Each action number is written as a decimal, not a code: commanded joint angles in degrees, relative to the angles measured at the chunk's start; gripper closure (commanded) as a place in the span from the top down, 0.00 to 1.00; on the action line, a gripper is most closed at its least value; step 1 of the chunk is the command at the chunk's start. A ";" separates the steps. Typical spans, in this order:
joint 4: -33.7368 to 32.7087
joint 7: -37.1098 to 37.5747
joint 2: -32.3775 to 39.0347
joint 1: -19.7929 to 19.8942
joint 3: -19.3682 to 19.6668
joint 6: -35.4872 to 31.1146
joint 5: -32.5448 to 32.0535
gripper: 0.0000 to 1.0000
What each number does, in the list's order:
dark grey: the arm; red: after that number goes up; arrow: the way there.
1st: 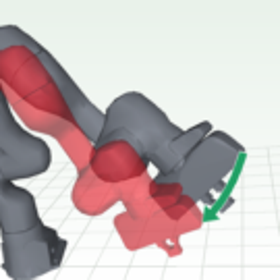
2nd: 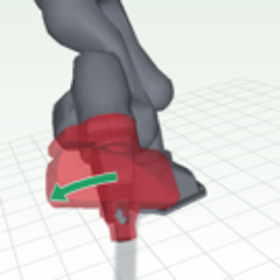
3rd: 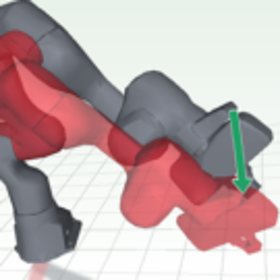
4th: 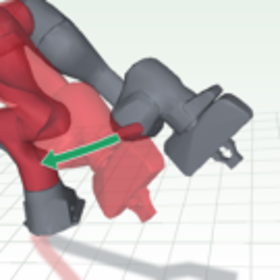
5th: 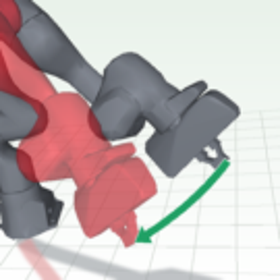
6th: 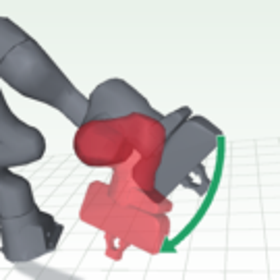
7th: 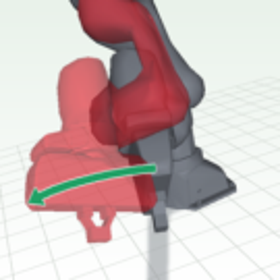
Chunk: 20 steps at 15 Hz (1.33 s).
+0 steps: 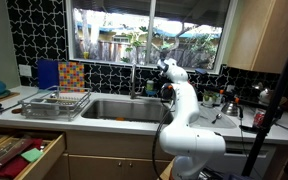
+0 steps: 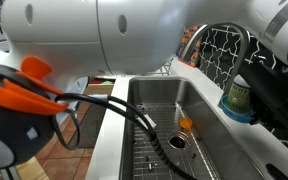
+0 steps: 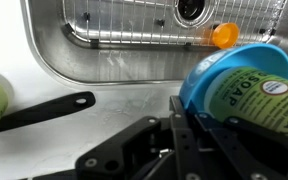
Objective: Exchange the two hand wash soap bottled on the sink, then put the hand wash soap on the blue plate next to the edge
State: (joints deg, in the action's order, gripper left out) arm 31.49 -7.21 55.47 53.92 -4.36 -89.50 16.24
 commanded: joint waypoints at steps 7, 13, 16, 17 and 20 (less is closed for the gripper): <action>0.00 -5.62 -3.77 -0.04 0.23 4.42 -0.63 0.04; 2.19 -5.30 -5.16 0.01 0.35 6.67 -0.62 0.01; 4.85 -5.17 -6.89 1.36 -0.13 10.49 0.56 0.01; 5.82 -5.34 -7.40 2.12 -0.45 13.11 1.19 0.01; 9.70 -5.82 -9.43 3.49 -0.48 17.86 2.28 0.01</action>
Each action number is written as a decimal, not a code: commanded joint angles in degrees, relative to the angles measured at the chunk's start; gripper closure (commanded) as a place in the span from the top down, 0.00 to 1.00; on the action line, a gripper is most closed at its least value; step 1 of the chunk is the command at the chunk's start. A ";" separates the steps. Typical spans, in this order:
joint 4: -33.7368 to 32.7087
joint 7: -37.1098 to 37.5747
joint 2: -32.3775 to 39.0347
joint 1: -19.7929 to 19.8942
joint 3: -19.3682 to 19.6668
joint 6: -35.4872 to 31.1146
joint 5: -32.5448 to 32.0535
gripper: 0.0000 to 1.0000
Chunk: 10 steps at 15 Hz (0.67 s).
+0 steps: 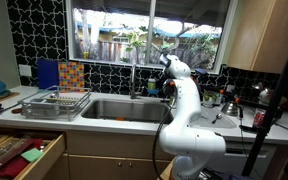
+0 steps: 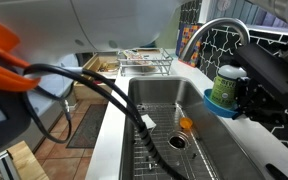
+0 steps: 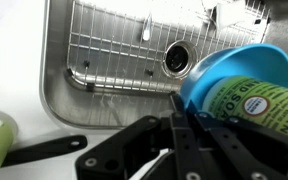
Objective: Exchange the two hand wash soap bottled on the sink, then put the hand wash soap on the blue plate next to the edge
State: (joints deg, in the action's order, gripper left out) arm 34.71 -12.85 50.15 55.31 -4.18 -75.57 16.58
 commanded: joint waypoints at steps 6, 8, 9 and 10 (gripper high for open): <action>21.30 -7.23 -10.74 1.19 -0.07 1.77 -0.59 0.01; 26.23 -10.71 -13.11 -0.03 0.15 0.87 -2.29 0.01; 28.79 -12.60 -14.32 -0.63 0.16 0.03 -3.16 0.01; 31.35 -14.05 -15.57 -1.23 0.17 -0.91 -4.01 0.01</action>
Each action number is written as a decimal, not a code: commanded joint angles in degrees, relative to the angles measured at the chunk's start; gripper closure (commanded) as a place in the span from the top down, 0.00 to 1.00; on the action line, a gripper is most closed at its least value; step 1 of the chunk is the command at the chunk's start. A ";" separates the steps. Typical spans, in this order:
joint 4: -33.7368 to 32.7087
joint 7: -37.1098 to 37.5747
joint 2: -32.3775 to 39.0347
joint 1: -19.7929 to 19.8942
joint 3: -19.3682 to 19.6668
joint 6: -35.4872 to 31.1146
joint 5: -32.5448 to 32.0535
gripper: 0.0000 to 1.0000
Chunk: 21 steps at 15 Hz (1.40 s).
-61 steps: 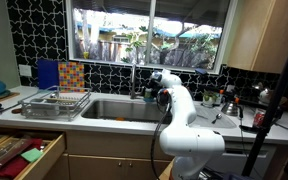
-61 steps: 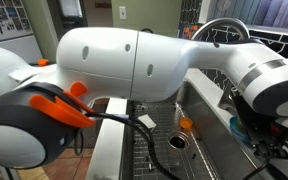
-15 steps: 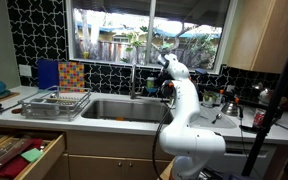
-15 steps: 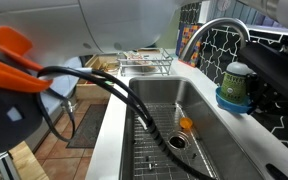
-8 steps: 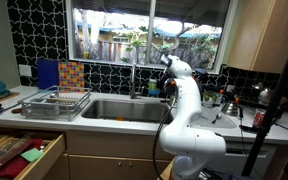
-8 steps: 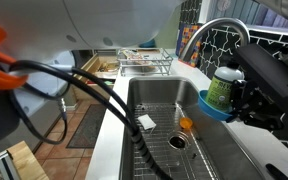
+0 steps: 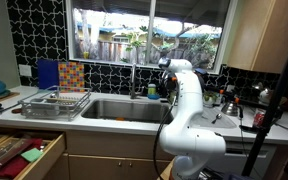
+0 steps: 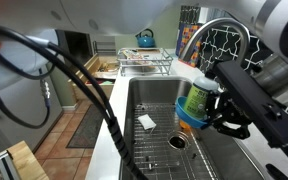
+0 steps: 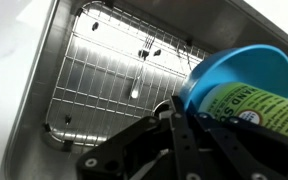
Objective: Exchange the two hand wash soap bottled on the sink, then put the hand wash soap on the blue plate next to the edge
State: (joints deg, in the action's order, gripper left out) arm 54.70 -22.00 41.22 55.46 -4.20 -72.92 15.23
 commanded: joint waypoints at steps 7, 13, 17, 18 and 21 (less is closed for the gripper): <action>30.04 -13.67 -16.11 -5.82 -0.68 -15.33 -8.86 0.01; 32.06 -12.54 -16.56 -10.57 3.77 -18.83 -6.37 0.04; 39.95 -19.90 -22.15 -12.35 4.40 -22.53 -7.90 0.01; 42.98 -22.95 -24.06 -13.48 5.06 -24.43 -8.44 0.01; 51.59 -30.91 -29.57 -17.22 7.15 -29.75 -8.62 0.01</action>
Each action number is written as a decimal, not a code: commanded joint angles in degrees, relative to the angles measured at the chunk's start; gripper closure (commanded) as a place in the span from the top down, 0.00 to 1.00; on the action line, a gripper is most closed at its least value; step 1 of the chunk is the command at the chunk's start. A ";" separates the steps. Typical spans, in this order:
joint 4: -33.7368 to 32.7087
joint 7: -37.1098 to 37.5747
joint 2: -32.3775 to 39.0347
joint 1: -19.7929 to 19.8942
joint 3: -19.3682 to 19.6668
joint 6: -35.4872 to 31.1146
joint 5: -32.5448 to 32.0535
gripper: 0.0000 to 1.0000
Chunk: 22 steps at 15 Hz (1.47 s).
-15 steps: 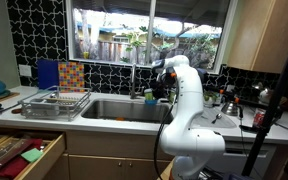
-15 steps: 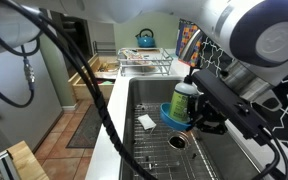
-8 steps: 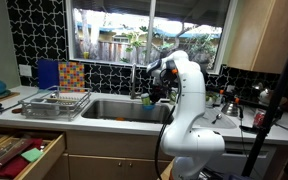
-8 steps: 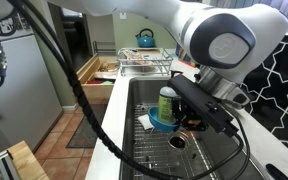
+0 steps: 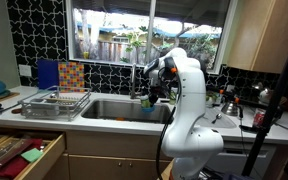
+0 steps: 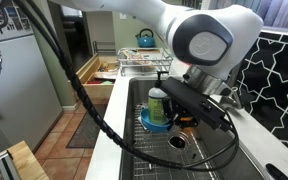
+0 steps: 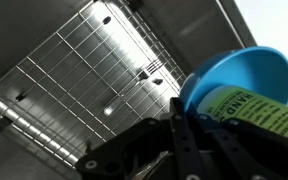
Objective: Exchange the two hand wash soap bottled on the sink, then put the hand wash soap on the blue plate next to the edge
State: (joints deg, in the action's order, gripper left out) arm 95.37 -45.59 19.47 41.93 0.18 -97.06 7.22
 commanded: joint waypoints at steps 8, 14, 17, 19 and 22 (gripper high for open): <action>29.28 -21.57 -21.42 -15.32 9.40 -14.69 1.63 0.01; 36.08 -25.30 -25.68 -22.41 12.13 -20.08 0.77 0.01; 38.24 -26.16 -26.53 -24.41 12.91 -21.15 1.21 0.01; 39.22 -27.35 -27.16 -25.31 13.32 -21.12 1.44 0.01; 40.03 -27.68 -27.28 -26.18 13.85 -22.75 1.62 0.01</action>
State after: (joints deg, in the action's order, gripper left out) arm 132.97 -71.40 -5.67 17.24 12.37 -117.76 7.75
